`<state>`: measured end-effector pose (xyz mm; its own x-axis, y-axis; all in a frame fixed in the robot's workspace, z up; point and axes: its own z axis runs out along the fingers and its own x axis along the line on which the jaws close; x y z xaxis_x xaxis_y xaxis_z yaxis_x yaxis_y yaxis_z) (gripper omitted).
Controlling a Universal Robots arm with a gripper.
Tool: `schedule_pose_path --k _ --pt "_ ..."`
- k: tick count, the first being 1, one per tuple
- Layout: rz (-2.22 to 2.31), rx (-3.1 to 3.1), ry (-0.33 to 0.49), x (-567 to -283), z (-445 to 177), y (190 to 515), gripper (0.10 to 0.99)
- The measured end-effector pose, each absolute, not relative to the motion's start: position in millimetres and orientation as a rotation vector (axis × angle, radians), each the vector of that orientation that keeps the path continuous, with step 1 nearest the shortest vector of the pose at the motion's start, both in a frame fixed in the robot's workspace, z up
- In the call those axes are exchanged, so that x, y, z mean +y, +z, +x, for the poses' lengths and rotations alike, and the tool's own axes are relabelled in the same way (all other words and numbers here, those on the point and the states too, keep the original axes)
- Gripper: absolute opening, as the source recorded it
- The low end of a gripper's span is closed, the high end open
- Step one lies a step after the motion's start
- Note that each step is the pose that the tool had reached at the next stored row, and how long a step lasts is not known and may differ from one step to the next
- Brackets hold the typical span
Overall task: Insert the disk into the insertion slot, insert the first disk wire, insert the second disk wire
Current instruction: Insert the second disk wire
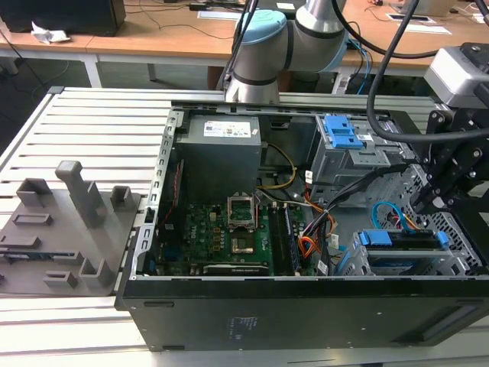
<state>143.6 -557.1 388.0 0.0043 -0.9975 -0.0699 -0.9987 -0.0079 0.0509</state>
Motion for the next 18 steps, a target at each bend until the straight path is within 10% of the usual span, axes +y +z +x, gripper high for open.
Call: schedule_pose_path --k 2,18 --pt "-2.217 2.203 0.134 -557.1 143.6 388.1 0.106" --pt "-2.217 2.203 0.134 -557.1 146.9 390.9 0.106"
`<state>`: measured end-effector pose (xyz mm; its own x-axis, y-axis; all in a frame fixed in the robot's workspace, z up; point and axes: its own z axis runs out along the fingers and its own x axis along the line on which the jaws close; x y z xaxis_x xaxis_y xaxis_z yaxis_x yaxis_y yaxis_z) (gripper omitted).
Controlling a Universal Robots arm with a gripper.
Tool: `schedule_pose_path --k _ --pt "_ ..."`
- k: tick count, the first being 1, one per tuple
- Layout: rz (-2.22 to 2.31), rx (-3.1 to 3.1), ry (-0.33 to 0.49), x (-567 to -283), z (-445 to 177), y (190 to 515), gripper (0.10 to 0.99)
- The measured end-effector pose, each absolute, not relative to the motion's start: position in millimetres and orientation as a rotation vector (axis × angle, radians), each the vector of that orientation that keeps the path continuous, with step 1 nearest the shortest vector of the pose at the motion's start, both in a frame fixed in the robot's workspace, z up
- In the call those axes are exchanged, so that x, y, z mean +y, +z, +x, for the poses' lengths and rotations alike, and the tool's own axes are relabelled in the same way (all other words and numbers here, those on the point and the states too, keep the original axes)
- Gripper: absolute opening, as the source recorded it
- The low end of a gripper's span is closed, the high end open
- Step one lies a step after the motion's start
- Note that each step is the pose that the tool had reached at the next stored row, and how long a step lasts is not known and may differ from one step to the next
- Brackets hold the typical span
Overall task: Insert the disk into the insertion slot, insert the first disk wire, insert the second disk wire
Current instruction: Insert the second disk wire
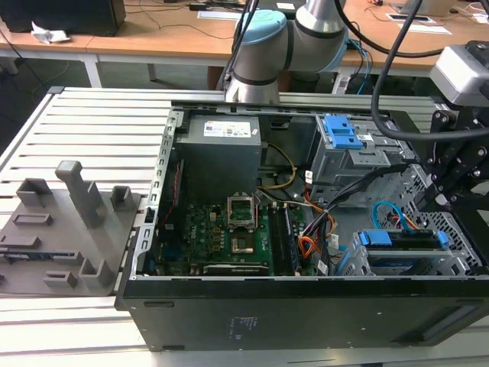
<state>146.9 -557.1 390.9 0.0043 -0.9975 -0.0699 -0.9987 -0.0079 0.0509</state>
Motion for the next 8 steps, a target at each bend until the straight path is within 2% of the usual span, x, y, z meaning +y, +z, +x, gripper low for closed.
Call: schedule_pose_path --k 8 --pt "-2.217 2.203 0.134 -557 147 404 0.106"
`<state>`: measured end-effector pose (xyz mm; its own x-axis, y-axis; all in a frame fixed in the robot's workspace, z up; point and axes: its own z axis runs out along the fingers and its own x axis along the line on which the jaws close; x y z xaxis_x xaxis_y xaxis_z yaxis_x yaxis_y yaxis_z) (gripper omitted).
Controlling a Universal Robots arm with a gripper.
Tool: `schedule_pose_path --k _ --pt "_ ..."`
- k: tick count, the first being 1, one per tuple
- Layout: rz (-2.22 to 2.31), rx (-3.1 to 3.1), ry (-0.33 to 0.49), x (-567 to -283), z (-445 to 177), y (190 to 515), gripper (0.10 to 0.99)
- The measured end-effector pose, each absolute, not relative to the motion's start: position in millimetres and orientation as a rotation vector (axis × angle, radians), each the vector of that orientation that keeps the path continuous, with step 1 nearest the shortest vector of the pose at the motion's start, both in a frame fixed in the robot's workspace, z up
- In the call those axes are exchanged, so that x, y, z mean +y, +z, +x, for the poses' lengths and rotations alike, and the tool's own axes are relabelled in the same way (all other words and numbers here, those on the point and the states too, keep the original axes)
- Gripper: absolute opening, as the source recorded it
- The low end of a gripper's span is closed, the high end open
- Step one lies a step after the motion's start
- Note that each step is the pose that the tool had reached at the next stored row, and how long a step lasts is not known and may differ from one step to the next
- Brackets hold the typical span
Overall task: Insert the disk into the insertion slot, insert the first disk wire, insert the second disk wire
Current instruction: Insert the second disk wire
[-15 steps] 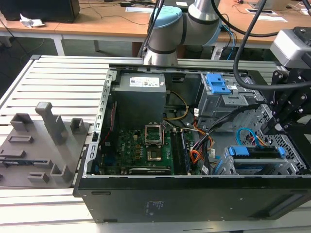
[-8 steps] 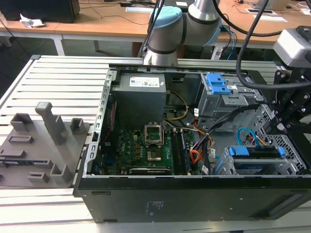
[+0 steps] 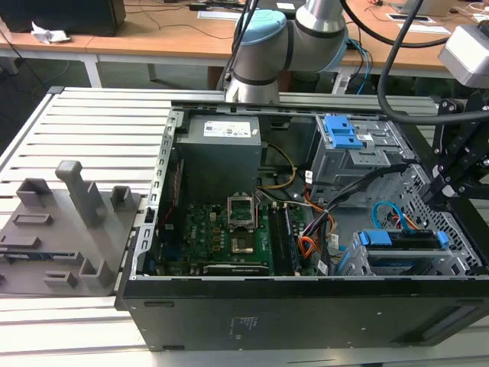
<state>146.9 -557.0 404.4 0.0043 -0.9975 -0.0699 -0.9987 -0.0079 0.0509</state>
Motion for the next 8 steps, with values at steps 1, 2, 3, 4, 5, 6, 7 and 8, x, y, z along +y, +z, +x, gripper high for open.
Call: schedule_pose_path --k 1,2,3,4,5,6,7,8 --pt "-2.217 2.203 0.134 -557.0 146.9 405.5 0.106" --pt "-2.217 2.203 0.134 -557.0 146.9 406.8 0.106" --pt "-2.217 2.203 0.134 -557.0 146.9 408.5 0.106" --pt "-2.217 2.203 0.134 -557.0 146.9 410.9 0.106" --pt "-2.217 2.203 0.134 -557.0 147.0 410.9 0.106" --pt "-2.217 2.203 0.134 -557.0 146.9 411.1 0.106" --pt "-2.217 2.203 0.133 -556.9 144.9 411.4 0.106" --pt "-2.217 2.203 0.134 -557.0 139.5 411.1 0.106"
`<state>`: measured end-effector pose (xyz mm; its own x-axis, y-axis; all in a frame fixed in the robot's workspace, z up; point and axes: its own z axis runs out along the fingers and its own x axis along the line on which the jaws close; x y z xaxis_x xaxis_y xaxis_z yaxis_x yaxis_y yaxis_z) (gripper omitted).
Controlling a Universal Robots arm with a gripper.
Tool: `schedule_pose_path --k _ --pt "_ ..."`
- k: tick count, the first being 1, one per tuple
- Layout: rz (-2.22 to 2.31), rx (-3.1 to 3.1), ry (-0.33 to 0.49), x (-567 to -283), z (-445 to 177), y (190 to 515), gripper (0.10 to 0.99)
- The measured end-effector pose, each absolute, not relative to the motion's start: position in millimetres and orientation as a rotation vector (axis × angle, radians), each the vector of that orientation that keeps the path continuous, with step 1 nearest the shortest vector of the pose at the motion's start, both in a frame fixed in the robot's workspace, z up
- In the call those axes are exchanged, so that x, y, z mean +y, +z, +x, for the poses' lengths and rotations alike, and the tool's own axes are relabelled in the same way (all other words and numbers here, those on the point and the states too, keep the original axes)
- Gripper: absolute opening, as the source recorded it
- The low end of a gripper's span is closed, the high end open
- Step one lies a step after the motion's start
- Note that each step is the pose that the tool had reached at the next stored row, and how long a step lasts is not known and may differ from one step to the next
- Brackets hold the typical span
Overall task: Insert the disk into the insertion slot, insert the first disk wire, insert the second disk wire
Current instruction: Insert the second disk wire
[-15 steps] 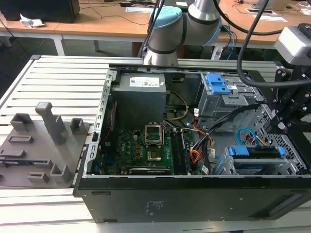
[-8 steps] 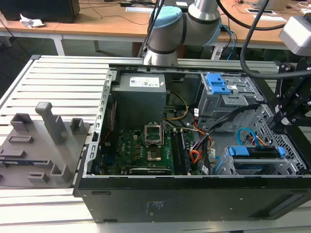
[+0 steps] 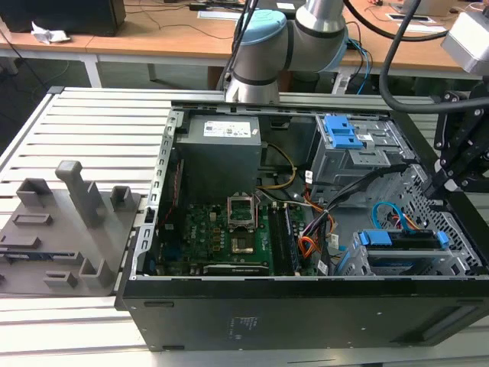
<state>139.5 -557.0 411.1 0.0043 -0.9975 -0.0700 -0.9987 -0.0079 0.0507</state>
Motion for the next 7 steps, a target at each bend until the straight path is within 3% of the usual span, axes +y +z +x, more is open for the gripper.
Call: schedule_pose_path --k 7 --pt "-2.216 2.202 0.133 -557 120 411 0.106"
